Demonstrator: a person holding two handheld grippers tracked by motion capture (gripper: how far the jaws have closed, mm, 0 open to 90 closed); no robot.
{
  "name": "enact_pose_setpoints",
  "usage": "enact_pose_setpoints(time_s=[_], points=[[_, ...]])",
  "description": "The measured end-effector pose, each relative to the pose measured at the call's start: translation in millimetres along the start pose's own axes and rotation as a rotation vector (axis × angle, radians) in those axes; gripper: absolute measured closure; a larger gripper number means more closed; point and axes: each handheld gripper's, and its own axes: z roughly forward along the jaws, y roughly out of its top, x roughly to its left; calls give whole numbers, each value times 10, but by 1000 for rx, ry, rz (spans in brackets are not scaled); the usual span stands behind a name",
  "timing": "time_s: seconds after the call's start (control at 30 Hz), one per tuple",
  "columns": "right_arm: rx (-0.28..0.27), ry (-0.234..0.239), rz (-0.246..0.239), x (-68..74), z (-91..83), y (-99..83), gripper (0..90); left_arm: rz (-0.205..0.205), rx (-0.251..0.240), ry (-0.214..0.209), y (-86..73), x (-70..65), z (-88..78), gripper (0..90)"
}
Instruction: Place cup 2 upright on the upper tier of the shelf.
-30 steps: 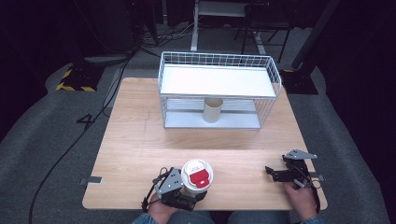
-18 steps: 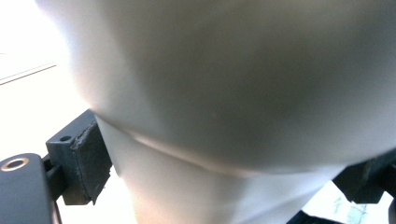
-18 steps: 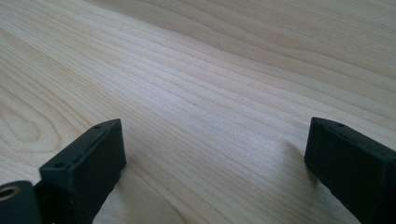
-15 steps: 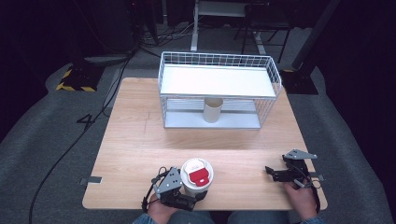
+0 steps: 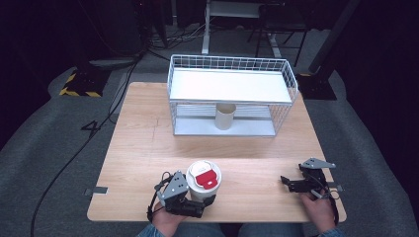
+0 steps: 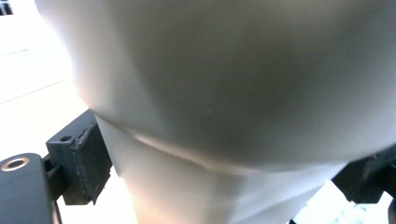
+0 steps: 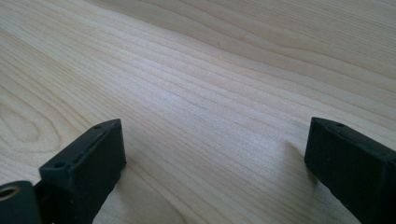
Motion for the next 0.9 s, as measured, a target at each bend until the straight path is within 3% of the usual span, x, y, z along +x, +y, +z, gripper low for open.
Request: enact_pose_setpoints(time_s=[0.1,0.37,0.6,0.9], points=[[1,-2,-1,1,-1,0,54,18,-13,14,102,11,-49,95],[0,-13,9,15,-5,-3,56,15,-11,25,288,24,-88,96],[1,-11,9,13,-5,-2,56,34,-16,19,445,38,-106,96],[1,-11,9,13,-5,-2,55,31,-20,-20,689,119,-123,96]])
